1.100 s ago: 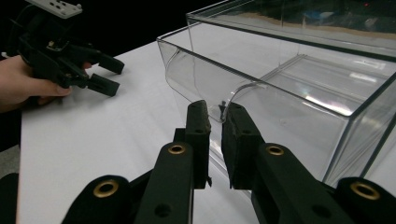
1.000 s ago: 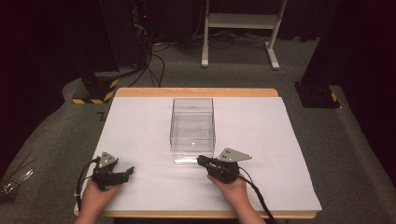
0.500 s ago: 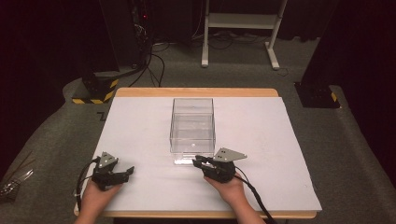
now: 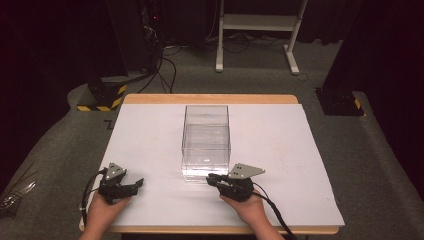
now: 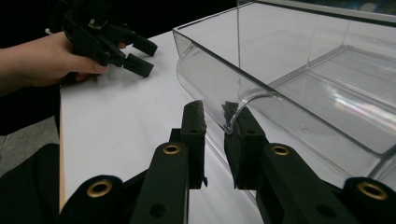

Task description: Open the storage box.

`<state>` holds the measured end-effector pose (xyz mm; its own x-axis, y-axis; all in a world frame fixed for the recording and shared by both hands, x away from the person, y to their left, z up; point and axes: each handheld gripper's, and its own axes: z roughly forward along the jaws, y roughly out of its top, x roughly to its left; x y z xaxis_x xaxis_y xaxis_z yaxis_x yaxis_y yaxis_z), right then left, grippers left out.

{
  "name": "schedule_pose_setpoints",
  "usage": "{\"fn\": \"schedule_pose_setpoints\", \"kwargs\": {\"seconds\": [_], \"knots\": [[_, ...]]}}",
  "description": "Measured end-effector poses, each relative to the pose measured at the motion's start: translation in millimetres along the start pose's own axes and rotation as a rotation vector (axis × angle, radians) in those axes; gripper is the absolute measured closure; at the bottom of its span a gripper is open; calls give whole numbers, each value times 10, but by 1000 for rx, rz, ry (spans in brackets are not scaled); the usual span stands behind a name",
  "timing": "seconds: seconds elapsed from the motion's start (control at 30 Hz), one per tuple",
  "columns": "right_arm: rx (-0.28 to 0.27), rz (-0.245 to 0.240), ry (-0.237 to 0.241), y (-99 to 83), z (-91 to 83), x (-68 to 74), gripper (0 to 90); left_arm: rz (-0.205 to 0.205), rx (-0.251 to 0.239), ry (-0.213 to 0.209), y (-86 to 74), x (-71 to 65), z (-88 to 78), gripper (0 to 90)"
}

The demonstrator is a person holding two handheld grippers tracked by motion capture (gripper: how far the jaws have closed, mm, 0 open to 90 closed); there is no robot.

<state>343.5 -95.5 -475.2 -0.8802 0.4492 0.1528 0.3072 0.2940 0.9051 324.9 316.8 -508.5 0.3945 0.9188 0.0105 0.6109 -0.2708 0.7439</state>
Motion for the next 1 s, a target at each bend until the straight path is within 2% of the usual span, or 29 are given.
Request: {"fn": "schedule_pose_setpoints", "kwargs": {"seconds": [0.47,1.0], "knots": [[36,-33,27,-107,-180,214,785,-1,0,0,0,-1,0,215],[51,-45,49,-155,-232,351,792,1,0,2,0,-2,-1,215]]}}
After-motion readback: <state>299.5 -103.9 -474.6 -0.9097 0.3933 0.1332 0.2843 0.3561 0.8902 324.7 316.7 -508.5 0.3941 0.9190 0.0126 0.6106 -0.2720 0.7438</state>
